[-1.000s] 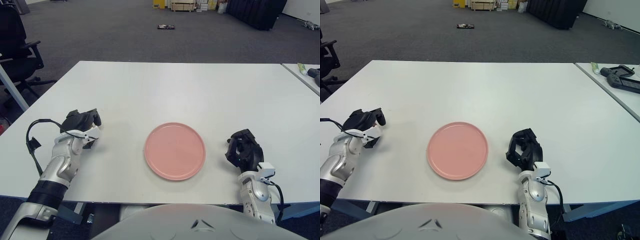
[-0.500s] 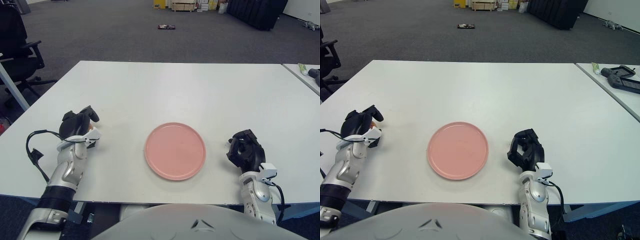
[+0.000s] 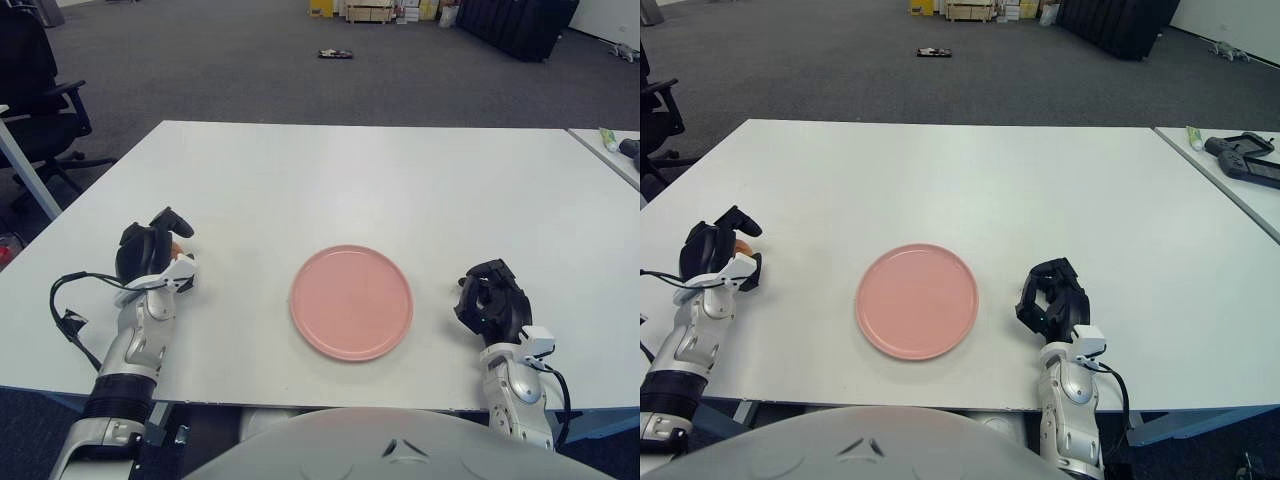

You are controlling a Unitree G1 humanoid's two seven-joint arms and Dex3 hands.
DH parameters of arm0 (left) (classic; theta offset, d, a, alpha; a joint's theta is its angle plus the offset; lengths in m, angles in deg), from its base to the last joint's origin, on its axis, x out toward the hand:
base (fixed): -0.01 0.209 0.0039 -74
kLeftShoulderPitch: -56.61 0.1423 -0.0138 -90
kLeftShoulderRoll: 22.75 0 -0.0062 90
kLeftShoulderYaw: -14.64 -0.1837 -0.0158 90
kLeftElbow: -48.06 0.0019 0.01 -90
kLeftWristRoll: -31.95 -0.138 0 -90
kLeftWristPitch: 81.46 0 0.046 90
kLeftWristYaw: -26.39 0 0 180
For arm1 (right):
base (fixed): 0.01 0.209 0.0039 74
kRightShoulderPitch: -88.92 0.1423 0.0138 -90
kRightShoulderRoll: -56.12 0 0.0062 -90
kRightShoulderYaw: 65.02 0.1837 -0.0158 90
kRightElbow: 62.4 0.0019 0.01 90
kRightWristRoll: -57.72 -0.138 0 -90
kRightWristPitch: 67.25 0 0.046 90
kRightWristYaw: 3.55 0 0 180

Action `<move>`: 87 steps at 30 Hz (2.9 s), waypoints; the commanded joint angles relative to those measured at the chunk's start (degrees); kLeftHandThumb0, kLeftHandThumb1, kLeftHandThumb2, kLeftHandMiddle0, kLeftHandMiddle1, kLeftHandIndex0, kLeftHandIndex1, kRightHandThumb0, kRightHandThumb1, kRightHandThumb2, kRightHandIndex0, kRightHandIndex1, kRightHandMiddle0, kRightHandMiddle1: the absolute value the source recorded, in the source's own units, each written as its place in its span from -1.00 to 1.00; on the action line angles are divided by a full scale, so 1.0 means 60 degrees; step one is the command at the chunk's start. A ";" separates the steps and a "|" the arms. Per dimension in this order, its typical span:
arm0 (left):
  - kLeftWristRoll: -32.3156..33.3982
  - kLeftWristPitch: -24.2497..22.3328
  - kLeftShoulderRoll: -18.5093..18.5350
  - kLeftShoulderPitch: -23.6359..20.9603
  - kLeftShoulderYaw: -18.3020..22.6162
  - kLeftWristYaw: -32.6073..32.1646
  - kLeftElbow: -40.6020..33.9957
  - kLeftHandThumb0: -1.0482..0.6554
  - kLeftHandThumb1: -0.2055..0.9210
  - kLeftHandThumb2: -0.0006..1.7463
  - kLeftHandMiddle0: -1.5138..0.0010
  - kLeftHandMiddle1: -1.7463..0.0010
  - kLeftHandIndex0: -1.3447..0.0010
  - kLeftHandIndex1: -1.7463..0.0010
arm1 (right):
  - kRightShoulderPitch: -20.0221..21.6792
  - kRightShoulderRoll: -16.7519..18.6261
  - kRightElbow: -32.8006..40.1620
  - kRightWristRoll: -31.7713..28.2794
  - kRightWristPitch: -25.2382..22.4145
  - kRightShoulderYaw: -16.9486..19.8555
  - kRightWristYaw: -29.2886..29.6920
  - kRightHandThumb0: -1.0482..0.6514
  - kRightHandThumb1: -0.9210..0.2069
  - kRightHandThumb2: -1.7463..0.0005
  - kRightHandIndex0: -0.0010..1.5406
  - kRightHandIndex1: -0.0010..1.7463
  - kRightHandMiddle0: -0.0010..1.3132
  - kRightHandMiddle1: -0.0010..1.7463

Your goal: Put the apple into the plate.

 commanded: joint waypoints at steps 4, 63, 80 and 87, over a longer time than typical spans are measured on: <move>0.0249 0.0419 -0.0308 0.0096 -0.0100 -0.0075 0.0476 0.23 -0.44 0.75 -0.06 -0.88 0.19 -1.00 | 0.0195 -0.0055 0.0071 0.0030 -0.0076 0.0013 0.0067 -0.28 -0.19 -0.31 0.47 1.00 -0.25 1.00; -0.0889 0.0714 -0.0201 0.1460 -0.0144 0.1225 -0.4497 0.22 -0.68 0.95 -0.14 -1.00 0.03 -0.97 | 0.0123 0.0007 0.0170 -0.0049 -0.0134 -0.0100 0.0094 -0.27 -0.24 -0.27 0.45 1.00 -0.28 1.00; -0.3412 -0.2866 0.0525 0.1614 -0.0520 0.4600 -0.5604 -0.89 0.51 -0.31 0.99 0.30 0.99 0.25 | 0.0041 0.0010 0.0245 -0.0028 -0.0164 -0.0128 0.0090 -0.26 -0.28 -0.24 0.42 1.00 -0.31 1.00; -0.4516 -0.3876 0.0802 0.1586 -0.0828 0.5909 -0.5881 -0.99 0.86 -0.57 1.00 0.85 1.00 0.91 | 0.0002 -0.0006 0.0294 0.0023 -0.0218 -0.0149 0.0105 -0.26 -0.28 -0.23 0.42 1.00 -0.31 1.00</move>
